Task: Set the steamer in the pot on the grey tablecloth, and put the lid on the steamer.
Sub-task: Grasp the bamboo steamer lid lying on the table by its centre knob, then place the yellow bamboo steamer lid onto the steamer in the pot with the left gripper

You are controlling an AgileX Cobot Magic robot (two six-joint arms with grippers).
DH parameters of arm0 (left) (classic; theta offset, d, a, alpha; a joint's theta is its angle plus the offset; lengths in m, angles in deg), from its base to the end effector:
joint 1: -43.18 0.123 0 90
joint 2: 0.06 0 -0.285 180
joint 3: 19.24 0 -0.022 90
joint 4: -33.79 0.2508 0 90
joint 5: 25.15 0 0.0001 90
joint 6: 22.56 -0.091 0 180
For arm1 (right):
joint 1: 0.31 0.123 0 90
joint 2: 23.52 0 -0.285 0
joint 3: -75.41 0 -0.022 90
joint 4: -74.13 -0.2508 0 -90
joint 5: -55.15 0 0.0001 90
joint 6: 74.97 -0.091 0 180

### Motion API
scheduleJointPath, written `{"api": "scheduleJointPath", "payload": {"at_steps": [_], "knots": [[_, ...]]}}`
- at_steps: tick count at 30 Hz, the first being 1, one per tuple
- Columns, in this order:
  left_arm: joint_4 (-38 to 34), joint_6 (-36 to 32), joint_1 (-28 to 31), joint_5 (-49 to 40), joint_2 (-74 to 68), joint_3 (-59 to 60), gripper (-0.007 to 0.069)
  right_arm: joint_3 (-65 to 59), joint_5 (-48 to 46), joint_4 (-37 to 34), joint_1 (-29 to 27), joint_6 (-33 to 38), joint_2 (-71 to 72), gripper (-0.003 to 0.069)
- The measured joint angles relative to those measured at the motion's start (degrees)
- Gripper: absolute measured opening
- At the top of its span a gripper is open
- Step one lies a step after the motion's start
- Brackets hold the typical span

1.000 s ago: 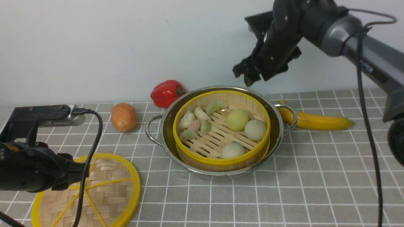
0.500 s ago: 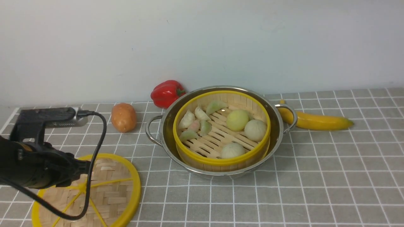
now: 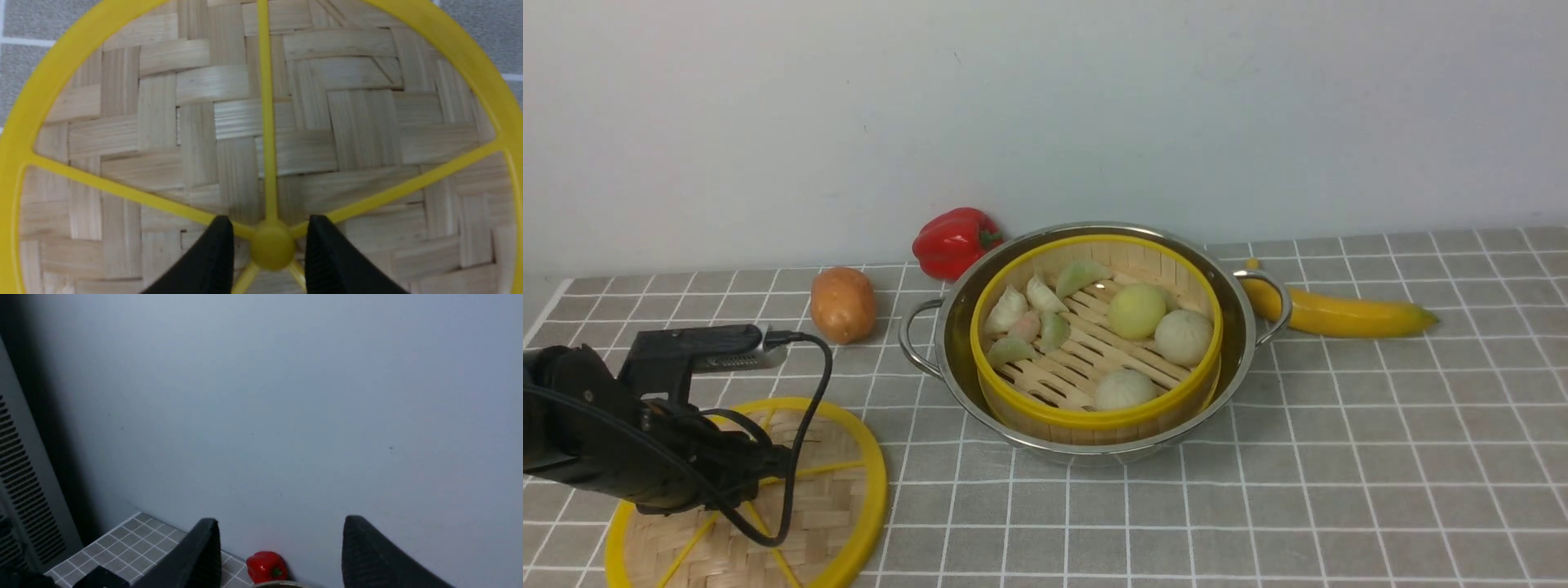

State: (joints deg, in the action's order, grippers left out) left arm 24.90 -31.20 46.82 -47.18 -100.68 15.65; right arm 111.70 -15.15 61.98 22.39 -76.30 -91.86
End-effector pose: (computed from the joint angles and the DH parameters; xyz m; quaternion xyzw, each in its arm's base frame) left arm 0.2787 0.0124 0.1558 -0.0221 0.9798 -0.0215 0.1976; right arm 0.0821 0.0539 0.5936 -0.1777 0.7548 0.2276 0.5890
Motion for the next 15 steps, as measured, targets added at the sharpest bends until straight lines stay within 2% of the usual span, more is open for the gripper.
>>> {"api": "scheduleJointPath", "payload": {"at_steps": [3, 4, 6, 8, 11, 15], "knots": [[-0.05, 0.00, 0.00, 0.00, -0.50, -0.23, 0.0205, -4.16, -0.11, 0.69, 0.00, 0.06, 4.07, 0.0407], [-0.05, 0.08, 0.00, 0.16, -0.67, -0.42, 0.0147, -7.12, -0.17, 2.00, 0.00, 0.06, 6.91, 0.0407], [-0.05, 0.15, 0.00, 0.06, -0.75, -0.99, 0.0117, -10.44, -0.23, 3.67, 0.00, 0.00, 9.95, 0.0407], [0.58, 0.23, 0.00, -0.83, -0.85, -1.85, 0.0118, -12.83, -0.23, 5.33, 0.00, -0.51, 12.04, 0.0407], [2.13, 0.87, 0.06, -5.54, -0.78, -4.84, 0.0118, -16.25, -0.29, 7.34, 0.00, -2.02, 14.79, 0.0407], [8.90, 3.38, 0.10, -18.80, 1.21, -15.67, 0.0118, -21.63, -0.36, 11.24, 0.00, -5.04, 19.62, 0.0407]]}}
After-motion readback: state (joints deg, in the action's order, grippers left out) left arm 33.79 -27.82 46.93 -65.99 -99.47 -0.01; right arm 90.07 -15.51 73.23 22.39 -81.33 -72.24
